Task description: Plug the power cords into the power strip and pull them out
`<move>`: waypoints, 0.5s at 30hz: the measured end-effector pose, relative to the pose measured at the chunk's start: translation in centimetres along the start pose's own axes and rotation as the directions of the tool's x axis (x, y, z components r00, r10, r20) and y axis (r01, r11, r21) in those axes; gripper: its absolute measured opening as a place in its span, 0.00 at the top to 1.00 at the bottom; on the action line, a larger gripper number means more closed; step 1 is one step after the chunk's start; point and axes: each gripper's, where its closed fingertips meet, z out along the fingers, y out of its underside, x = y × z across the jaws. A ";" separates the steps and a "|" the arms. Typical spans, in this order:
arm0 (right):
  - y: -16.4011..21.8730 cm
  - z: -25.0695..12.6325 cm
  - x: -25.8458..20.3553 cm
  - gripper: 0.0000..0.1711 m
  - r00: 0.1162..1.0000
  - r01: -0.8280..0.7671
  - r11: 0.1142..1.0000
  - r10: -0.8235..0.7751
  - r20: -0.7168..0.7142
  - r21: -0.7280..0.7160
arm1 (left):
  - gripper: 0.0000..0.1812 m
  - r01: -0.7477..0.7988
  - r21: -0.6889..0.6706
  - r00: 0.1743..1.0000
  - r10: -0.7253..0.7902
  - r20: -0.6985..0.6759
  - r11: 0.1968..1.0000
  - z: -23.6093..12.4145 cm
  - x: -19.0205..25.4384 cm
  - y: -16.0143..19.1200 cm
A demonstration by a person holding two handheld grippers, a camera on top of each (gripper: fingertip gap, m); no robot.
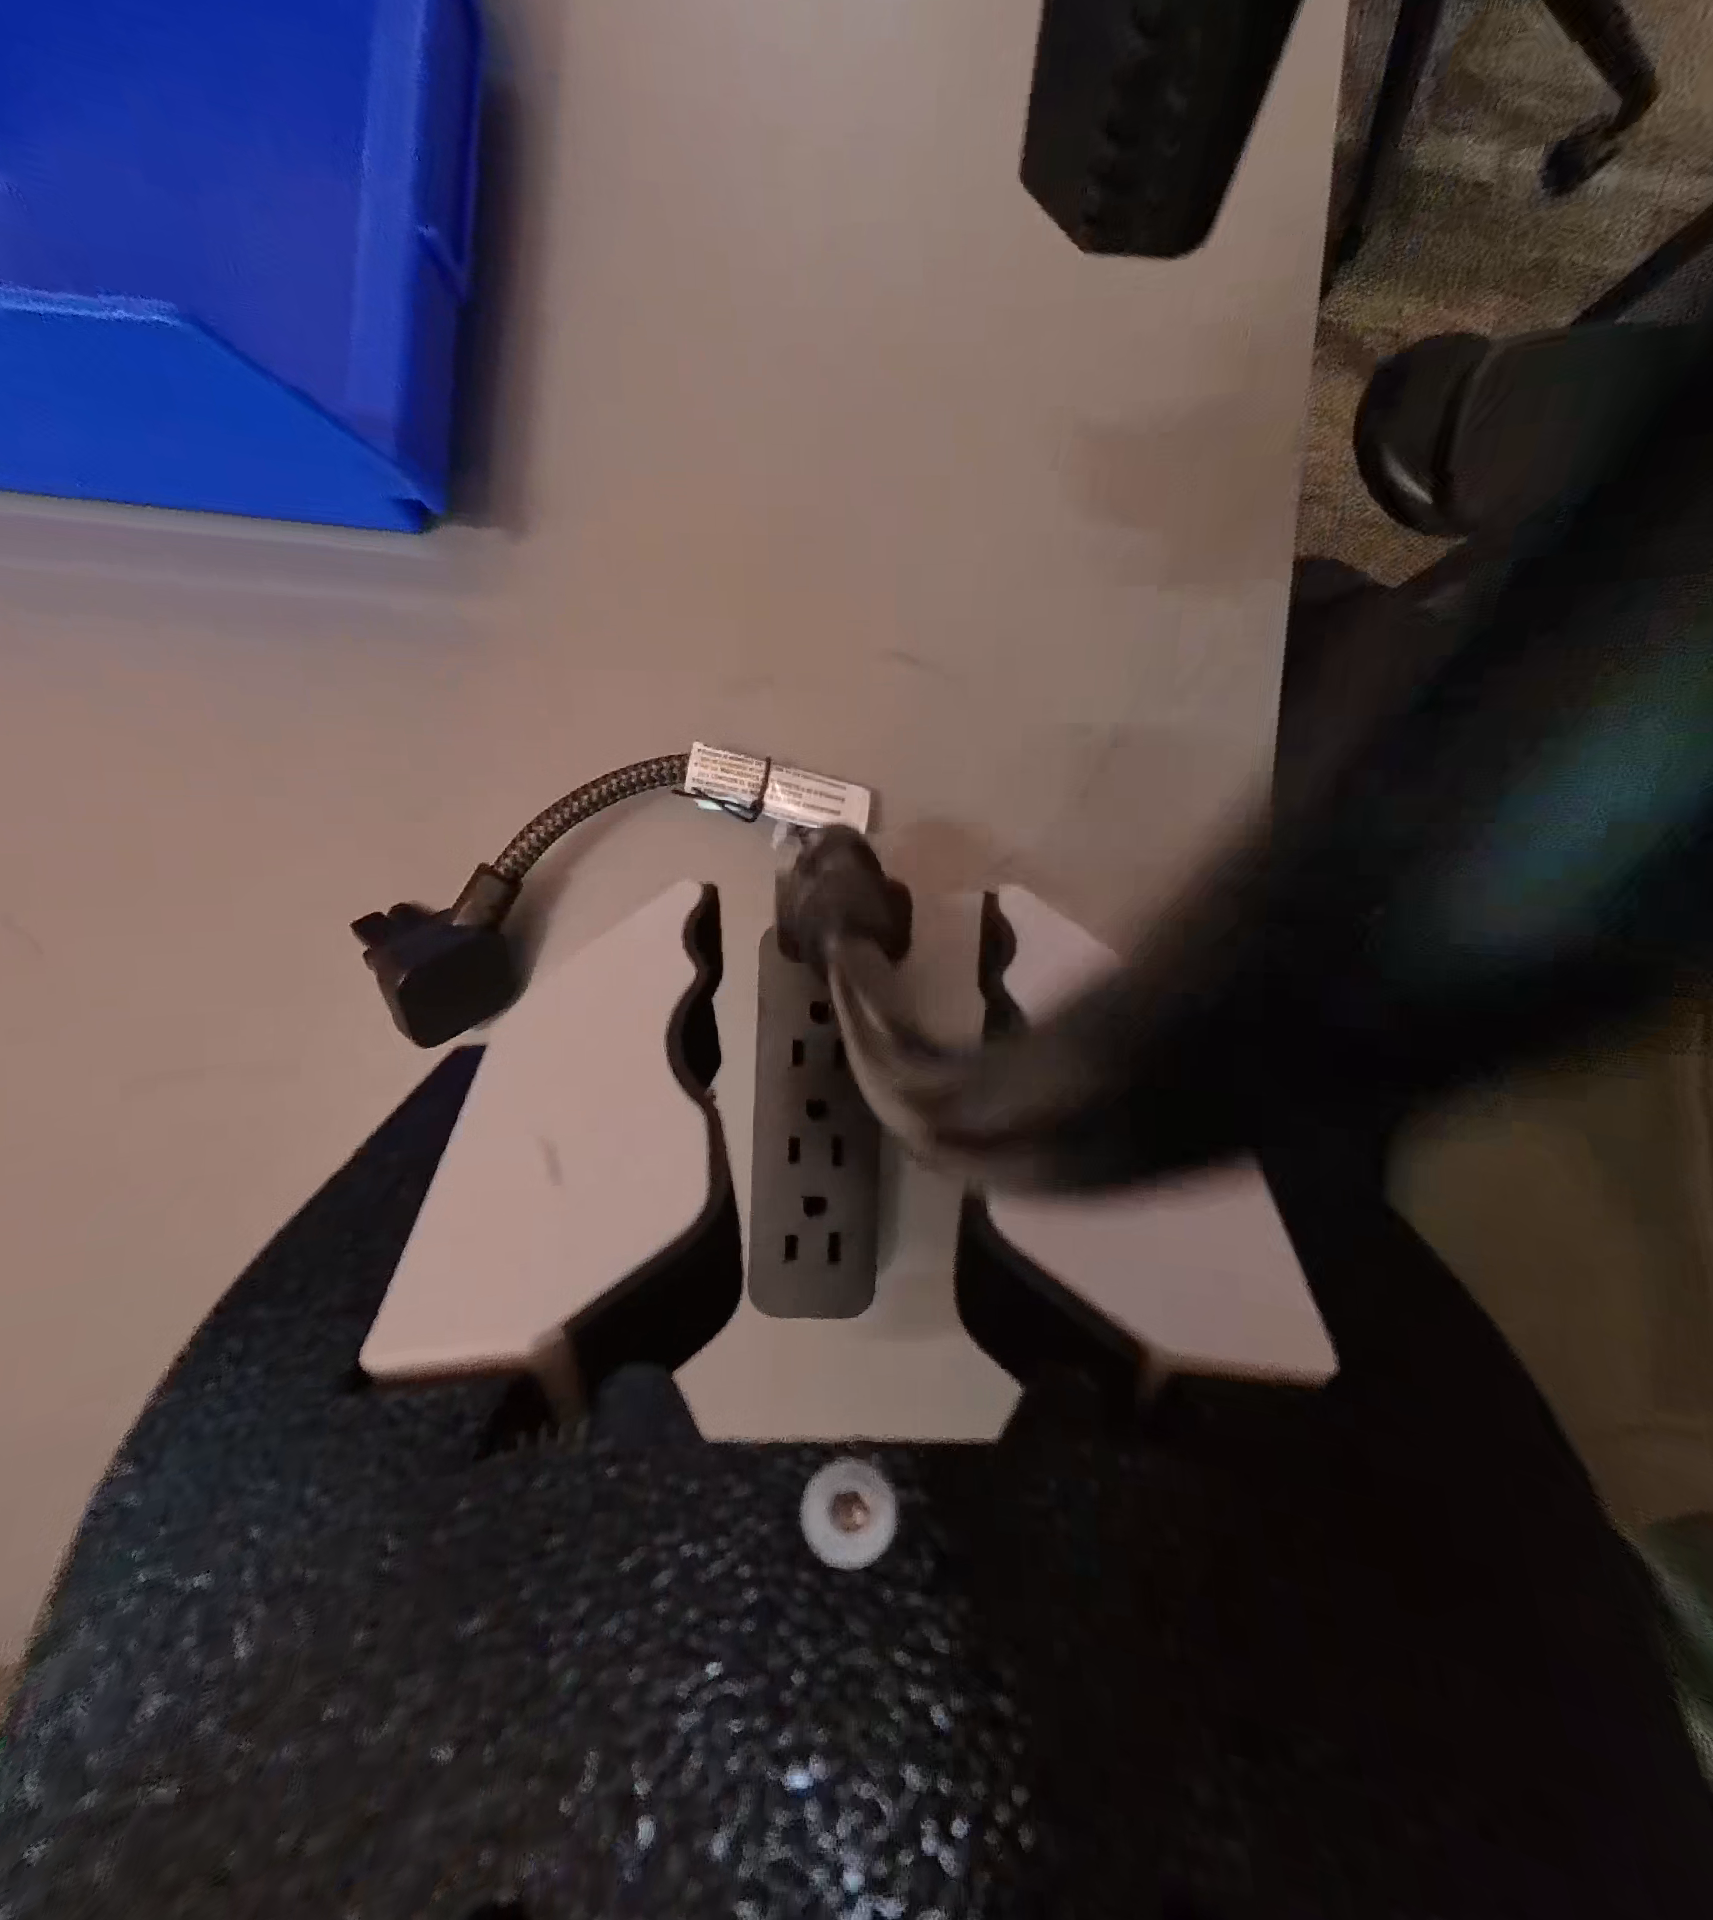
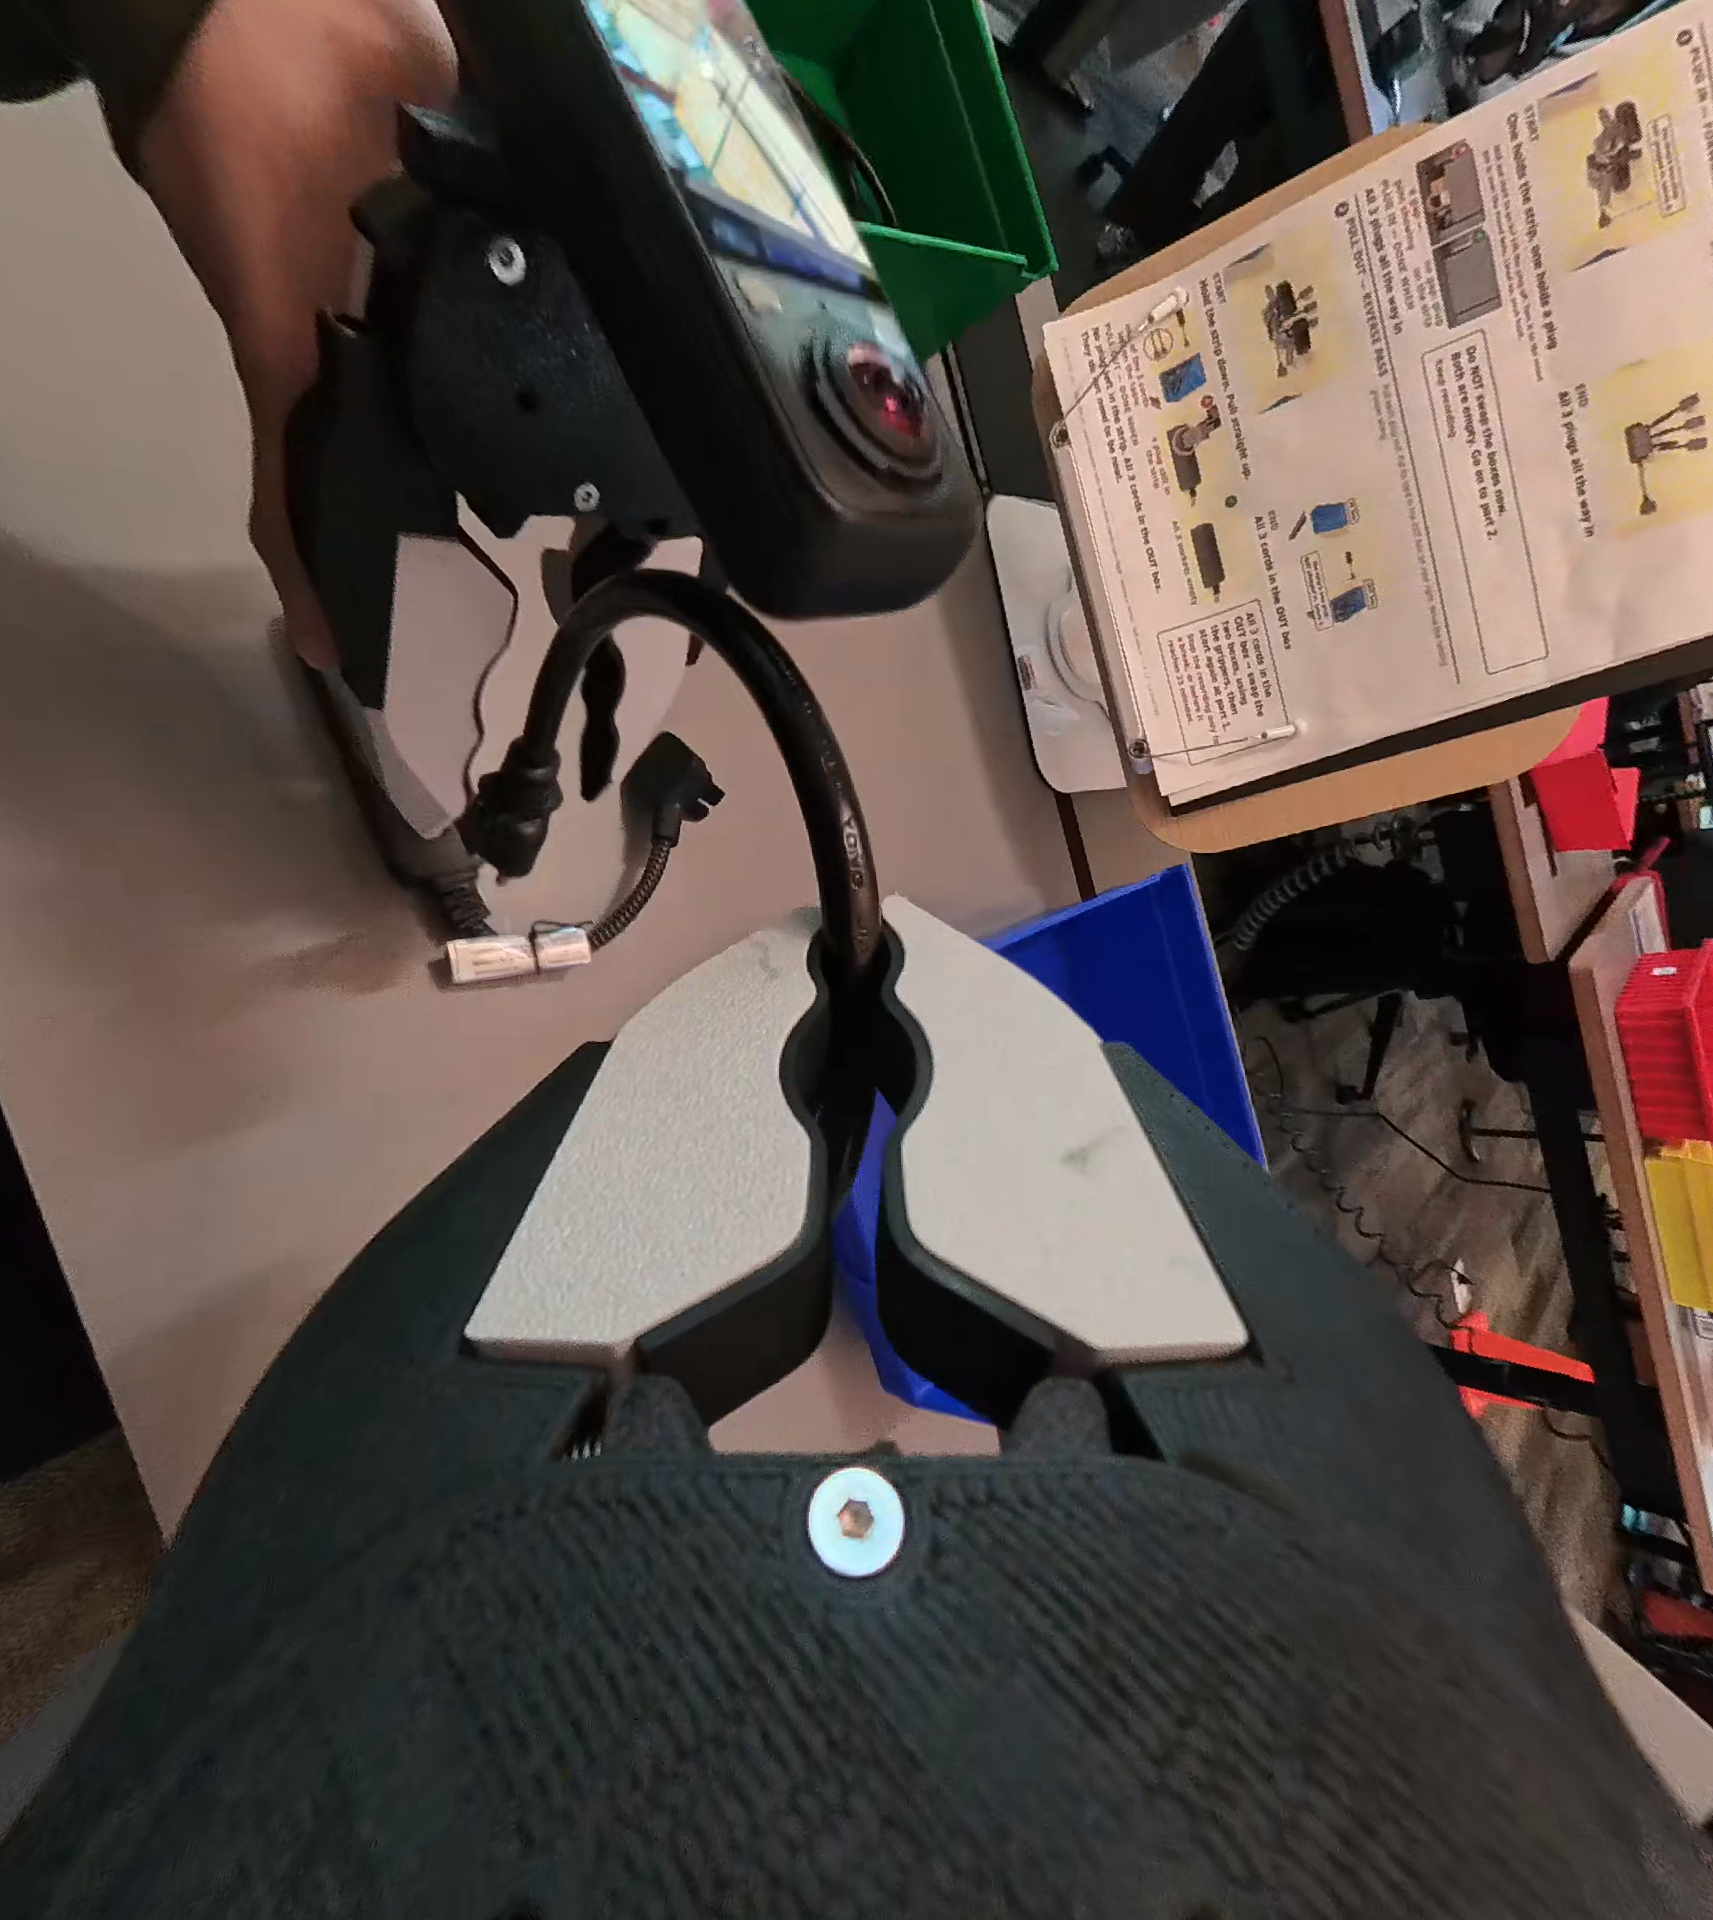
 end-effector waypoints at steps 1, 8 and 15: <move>-0.1 0.0 -0.2 0.98 1.000 -0.008 1.000 0.008 0.015 0.009 | 0.73 -0.001 -0.005 1.000 0.001 -0.006 1.000 0.1 0.0 0.1; -0.5 -0.2 -0.2 0.98 0.999 0.010 1.000 -0.010 0.036 0.008 | 0.85 -0.007 -0.021 0.998 0.006 -0.056 1.000 0.8 0.4 0.5; -1.1 -0.2 -0.8 0.98 0.996 0.039 0.999 -0.041 0.077 0.028 | 0.86 -0.085 -0.017 0.996 0.084 -0.036 0.996 1.2 -0.1 0.7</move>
